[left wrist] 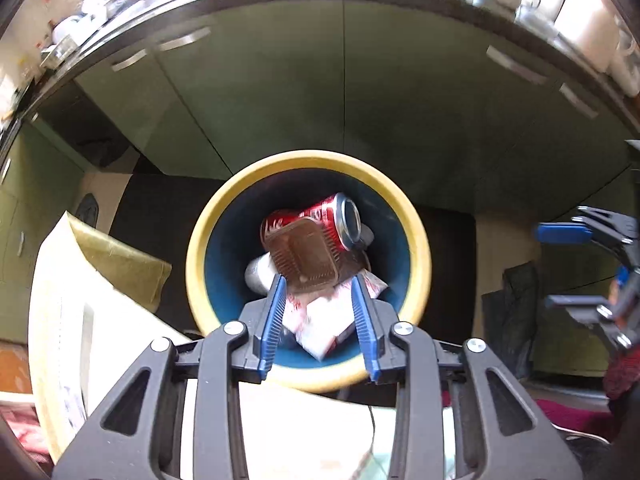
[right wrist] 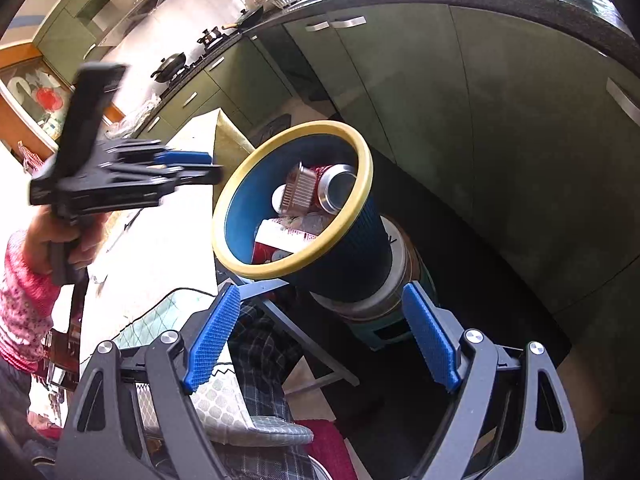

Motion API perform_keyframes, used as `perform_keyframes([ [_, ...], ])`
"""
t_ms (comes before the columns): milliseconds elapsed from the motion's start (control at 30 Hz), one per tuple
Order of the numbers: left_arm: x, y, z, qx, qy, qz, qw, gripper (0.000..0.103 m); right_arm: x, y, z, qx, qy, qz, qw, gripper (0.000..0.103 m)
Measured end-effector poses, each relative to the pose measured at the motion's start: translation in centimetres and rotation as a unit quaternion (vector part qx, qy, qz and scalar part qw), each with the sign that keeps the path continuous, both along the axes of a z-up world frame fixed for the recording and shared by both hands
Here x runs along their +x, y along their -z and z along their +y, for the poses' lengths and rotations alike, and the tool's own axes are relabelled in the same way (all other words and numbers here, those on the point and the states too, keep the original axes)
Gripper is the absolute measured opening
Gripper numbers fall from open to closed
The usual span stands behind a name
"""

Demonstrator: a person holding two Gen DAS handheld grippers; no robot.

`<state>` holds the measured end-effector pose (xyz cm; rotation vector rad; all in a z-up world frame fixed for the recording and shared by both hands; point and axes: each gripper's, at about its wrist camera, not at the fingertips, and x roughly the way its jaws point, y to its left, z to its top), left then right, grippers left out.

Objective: Collect trash
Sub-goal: 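Carry the brown tray over the bin and open the left gripper, then move the right gripper to the toothpaste tube and close on it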

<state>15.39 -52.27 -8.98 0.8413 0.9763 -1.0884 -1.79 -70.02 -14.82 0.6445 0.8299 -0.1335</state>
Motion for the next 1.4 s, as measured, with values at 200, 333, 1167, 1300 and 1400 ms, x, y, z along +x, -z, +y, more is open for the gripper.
perform_keyframes([
  [200, -0.3, -3.4, 9.3, -0.048, -0.052, 0.019, 0.9973, 0.039, 1.7, -0.4, 1.9, -0.010, -0.029, 0.007, 1.000, 0.082],
  [333, -0.5, -4.4, 17.5, -0.063, -0.119, 0.009, 0.9908, 0.043, 3.8, -1.1, 4.1, -0.023, -0.064, 0.009, 0.998, 0.082],
  [1167, -0.5, -2.4, 48.3, -0.073, -0.396, 0.005, 0.9155, 0.070, 33.6, -7.9, 30.6, -0.178, -0.329, 0.051, 0.926, 0.083],
  [1300, -0.4, -1.5, 48.3, -0.073, -0.391, 0.016, 0.9174, 0.070, 39.5, -7.9, 28.4, -0.170, -0.297, 0.093, 0.935, 0.083],
  [1400, -0.2, -0.9, 48.2, -0.070, -0.386, 0.024, 0.9194, 0.070, 42.5, -7.1, 27.2, -0.142, -0.290, 0.126, 0.938, 0.075],
])
